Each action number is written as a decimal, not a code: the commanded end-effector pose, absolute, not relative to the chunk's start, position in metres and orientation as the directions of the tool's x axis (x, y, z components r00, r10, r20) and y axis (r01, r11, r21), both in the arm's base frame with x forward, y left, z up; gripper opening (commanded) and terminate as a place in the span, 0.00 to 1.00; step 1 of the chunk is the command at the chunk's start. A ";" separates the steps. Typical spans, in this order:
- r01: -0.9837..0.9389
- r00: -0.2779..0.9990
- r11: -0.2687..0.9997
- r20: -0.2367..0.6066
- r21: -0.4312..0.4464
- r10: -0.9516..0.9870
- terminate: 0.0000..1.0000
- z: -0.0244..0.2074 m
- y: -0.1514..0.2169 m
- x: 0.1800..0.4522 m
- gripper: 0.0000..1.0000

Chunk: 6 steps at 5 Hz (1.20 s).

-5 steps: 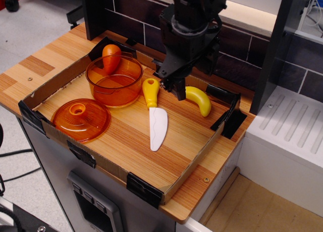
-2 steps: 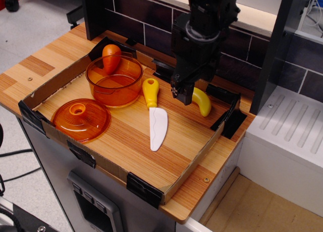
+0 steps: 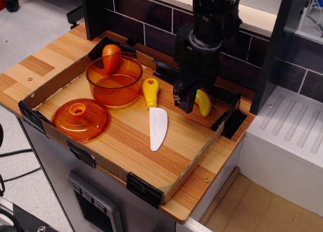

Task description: Put banana in pot

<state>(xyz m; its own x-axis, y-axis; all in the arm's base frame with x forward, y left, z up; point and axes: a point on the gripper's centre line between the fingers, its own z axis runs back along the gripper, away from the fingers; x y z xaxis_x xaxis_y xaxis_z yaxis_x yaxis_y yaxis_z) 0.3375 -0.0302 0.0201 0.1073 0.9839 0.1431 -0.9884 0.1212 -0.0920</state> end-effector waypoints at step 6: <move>-0.962 0.229 0.247 0.153 -0.112 0.961 0.00 0.027 -0.037 0.350 0.00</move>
